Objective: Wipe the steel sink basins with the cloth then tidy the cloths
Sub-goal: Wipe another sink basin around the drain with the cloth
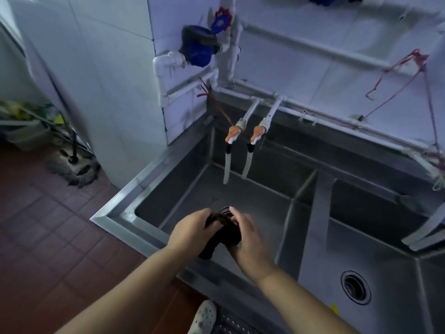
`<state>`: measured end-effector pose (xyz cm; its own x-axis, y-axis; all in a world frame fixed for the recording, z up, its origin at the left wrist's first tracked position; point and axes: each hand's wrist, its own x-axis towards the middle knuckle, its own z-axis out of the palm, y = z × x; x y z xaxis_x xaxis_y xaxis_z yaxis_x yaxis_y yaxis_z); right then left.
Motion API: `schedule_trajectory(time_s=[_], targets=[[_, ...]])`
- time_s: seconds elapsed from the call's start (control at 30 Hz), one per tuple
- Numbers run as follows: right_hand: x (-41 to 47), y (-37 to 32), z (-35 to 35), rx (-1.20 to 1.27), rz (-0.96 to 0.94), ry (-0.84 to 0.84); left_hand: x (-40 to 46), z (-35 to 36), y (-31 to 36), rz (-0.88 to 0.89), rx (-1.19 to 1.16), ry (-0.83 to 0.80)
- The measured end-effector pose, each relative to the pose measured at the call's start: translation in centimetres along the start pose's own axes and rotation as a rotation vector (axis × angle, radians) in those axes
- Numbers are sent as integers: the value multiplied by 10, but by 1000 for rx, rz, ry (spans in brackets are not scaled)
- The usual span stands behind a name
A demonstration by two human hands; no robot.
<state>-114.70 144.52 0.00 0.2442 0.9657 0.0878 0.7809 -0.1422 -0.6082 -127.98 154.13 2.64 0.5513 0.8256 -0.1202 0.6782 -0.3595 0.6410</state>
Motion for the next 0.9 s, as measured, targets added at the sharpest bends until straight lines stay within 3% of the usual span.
schedule_trajectory(time_s=[0.2, 0.4, 0.67, 0.9], targets=[[62, 21, 28, 104, 124, 9, 56, -11, -41, -74, 83, -151], [116, 36, 52, 337, 441, -85, 102, -18, -83, -33, 225, -363], [117, 74, 120, 305, 663, -345, 140, 15, -137, 16, 430, -621], [118, 104, 164, 245, 899, -261, 182, 43, -159, 89, 579, -679]])
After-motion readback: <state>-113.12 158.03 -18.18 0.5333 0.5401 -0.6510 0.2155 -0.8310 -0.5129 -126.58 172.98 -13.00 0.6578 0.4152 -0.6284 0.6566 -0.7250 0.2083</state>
